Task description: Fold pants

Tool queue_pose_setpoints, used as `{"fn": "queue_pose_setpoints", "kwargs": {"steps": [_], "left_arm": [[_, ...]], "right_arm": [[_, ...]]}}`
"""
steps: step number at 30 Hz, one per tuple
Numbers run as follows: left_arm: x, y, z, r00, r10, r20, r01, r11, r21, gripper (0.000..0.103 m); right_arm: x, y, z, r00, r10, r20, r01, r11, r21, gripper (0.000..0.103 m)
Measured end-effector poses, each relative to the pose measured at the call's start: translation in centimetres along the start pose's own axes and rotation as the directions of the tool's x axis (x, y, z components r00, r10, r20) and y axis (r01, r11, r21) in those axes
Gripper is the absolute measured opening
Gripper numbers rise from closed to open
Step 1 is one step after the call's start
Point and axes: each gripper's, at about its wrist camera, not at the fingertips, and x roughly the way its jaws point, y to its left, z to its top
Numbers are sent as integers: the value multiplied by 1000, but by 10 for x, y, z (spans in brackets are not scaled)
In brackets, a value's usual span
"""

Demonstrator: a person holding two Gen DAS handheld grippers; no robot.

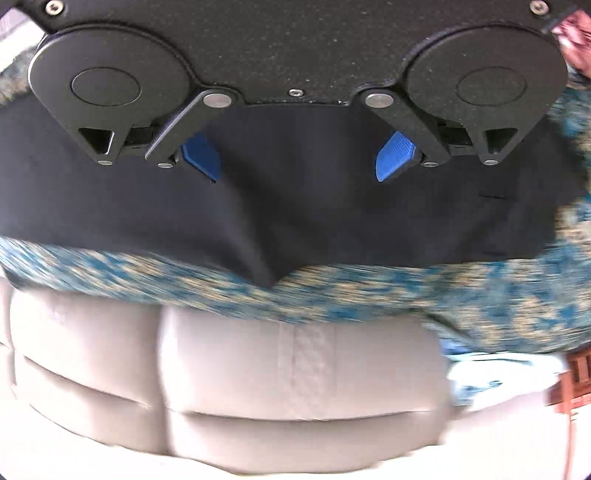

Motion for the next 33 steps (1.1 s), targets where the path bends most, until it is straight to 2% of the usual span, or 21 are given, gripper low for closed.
{"fn": "queue_pose_setpoints", "kwargs": {"steps": [3, 6, 8, 15, 20, 23, 26, 31, 33], "left_arm": [[1, -39, -8, 997, -83, -1, 83, 996, 46, 91], [1, -69, -15, 990, -141, -8, 141, 987, 73, 91], [1, -86, -19, 985, -172, -18, 173, 982, 80, 91], [6, -131, -24, 970, -241, -44, 244, 968, 66, 91], [4, -176, -26, 957, -288, -28, 289, 949, 127, 92], [5, -200, -31, 954, -297, -30, 297, 939, 172, 92], [12, -218, -39, 960, -279, -41, 281, 937, 208, 92], [26, -231, -51, 965, -244, -96, 260, 937, 232, 92], [26, -233, -56, 970, -232, -74, 243, 937, 251, 92]], "right_arm": [[3, 4, -2, 1000, 18, -11, -19, 1000, -8, 80], [2, 12, -4, 1000, 7, -4, -7, 999, -50, 69], [3, 16, -5, 1000, -4, -3, 4, 997, -78, 66], [3, 19, -4, 1000, -21, 18, 23, 994, -104, 52], [5, 22, -4, 1000, -2, 20, 4, 993, -115, 49], [10, 27, -5, 999, -18, 31, 22, 989, -148, 44], [12, 29, -4, 999, -11, 40, 18, 985, -170, 41], [14, 27, -2, 999, 8, 47, 0, 986, -169, 39], [14, 26, -1, 999, 10, 46, -2, 986, -165, 37]]}}
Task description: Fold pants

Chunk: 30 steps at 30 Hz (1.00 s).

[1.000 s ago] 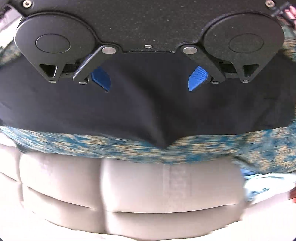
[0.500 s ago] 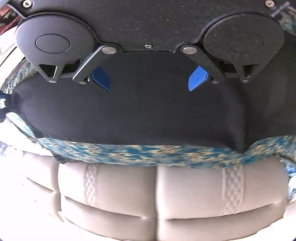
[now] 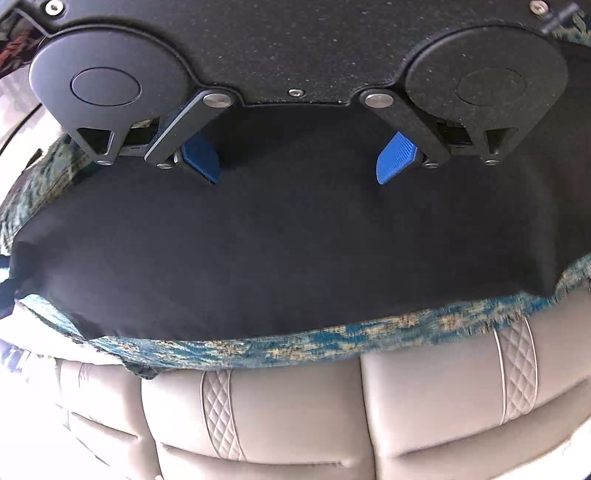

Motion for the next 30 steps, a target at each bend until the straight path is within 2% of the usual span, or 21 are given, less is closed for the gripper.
{"fn": "queue_pose_setpoints", "kwargs": {"steps": [4, 10, 11, 13, 15, 17, 18, 21, 24, 26, 28, 30], "left_arm": [[1, 1, -1, 1000, -7, -1, 7, 1000, -1, 93], [0, 4, -1, 1000, -16, 1, 16, 1000, 6, 93], [-2, 5, -1, 1000, -17, -4, 17, 1000, 1, 89], [-10, 14, 1, 999, -38, 6, 38, 998, -44, 54], [-19, 32, 4, 994, -110, 17, 111, 986, -121, 42], [-25, 52, 6, 986, -163, 27, 165, 965, -202, 43], [-28, 60, 7, 986, -163, 35, 167, 961, -222, 43], [-36, 81, 10, 992, -108, 59, 118, 967, -225, 42], [-39, 107, 11, 995, -78, 58, 91, 963, -256, 42], [-41, 128, 10, 994, -93, 50, 104, 946, -306, 42], [-44, 152, 7, 991, -125, 41, 131, 920, -369, 42], [-47, 171, 3, 988, -151, 38, 153, 892, -425, 43]], "right_arm": [[0, 2, -1, 1000, -16, 3, 16, 1000, -1, 22], [-6, 12, -3, 999, -7, 32, 7, 1000, -25, 18], [-6, 14, -4, 999, -1, 34, 2, 1000, -31, 18], [-8, 21, -6, 999, 19, 32, -17, 999, -46, 16], [-9, 32, -9, 999, 43, 29, -42, 997, -62, 16], [-9, 47, -14, 997, 73, 13, -72, 994, -88, 15], [-8, 59, -18, 996, 92, -3, -92, 989, -115, 15], [-3, 96, -34, 989, 136, -55, -145, 966, -213, 15], [3, 144, -62, 971, 190, -145, -229, 915, -332, 15], [2, 177, -90, 949, 221, -224, -300, 850, -433, 15], [-2, 207, -123, 917, 249, -311, -384, 761, -523, 15], [-13, 231, -159, 877, 273, -395, -471, 651, -595, 15]]}}
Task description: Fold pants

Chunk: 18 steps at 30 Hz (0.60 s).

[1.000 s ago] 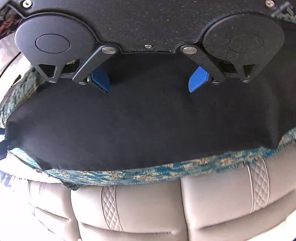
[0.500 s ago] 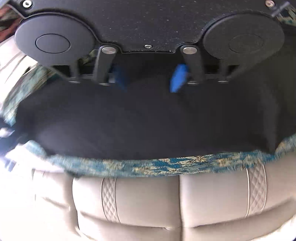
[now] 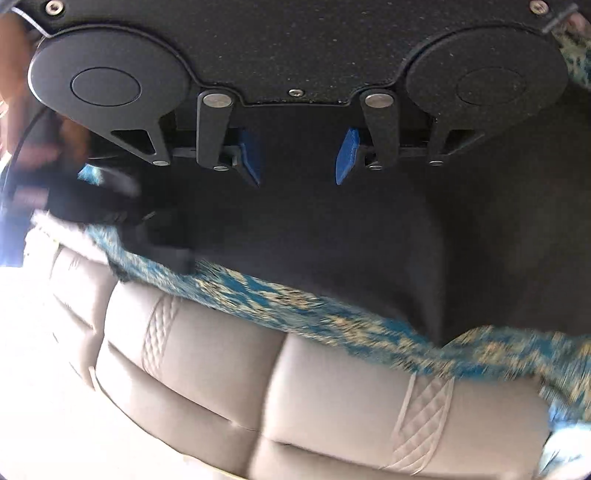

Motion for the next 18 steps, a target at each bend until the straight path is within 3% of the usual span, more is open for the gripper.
{"fn": "queue_pose_setpoints", "kwargs": {"steps": [4, 7, 12, 18], "left_arm": [[-14, 38, 5, 999, -38, -1, 37, 993, -114, 50], [-20, 60, 6, 999, -51, 1, 50, 981, -185, 56], [-23, 75, 6, 999, -33, -5, 32, 975, -219, 57], [-32, 73, 5, 1000, 7, 23, -3, 982, -187, 58]], "right_arm": [[6, 61, -24, 984, 156, -83, -168, 971, -171, 15], [5, 95, -45, 966, 220, -133, -249, 931, -266, 15], [-8, 130, -71, 955, 258, -146, -295, 878, -377, 16], [-8, 143, -78, 953, 268, -144, -304, 853, -424, 17]]}}
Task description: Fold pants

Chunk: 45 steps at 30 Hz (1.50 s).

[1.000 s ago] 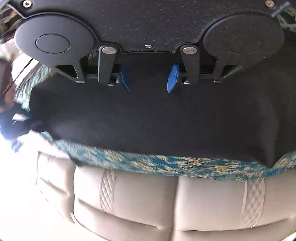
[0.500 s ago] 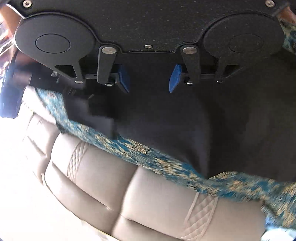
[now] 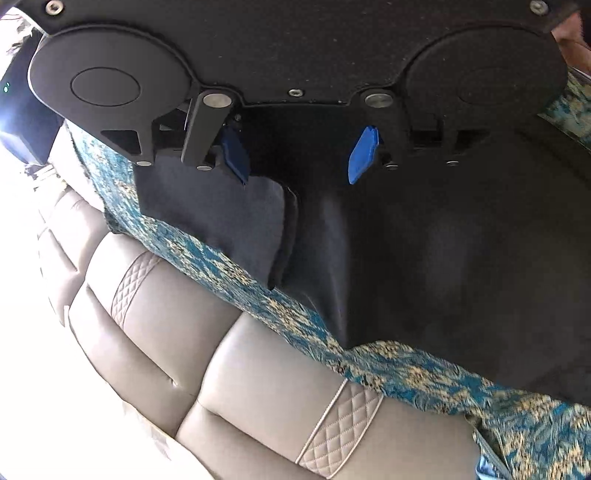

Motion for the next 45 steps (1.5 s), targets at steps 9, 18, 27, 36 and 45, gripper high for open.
{"fn": "queue_pose_setpoints", "kwargs": {"steps": [9, 18, 27, 36, 45], "left_arm": [[-8, -3, 3, 996, 74, 40, -76, 996, 55, 57], [-13, -17, -1, 983, 157, 92, -170, 971, 165, 57], [-10, -34, -6, 964, 219, 154, -254, 927, 275, 71], [-7, -54, -13, 958, 205, 201, -266, 896, 356, 72], [-1, -73, -39, 973, 147, 177, -213, 863, 458, 45]], "right_arm": [[12, 32, 0, 1000, 29, 7, -28, 994, -110, 23], [9, 33, 1, 995, 101, 21, -98, 990, -102, 69], [-15, 16, 5, 985, -46, 165, 63, 993, -99, 87], [-47, -51, 4, 936, -272, 225, 247, 959, 136, 90], [-55, -96, -10, 892, -426, 150, 379, 887, 265, 90]]}}
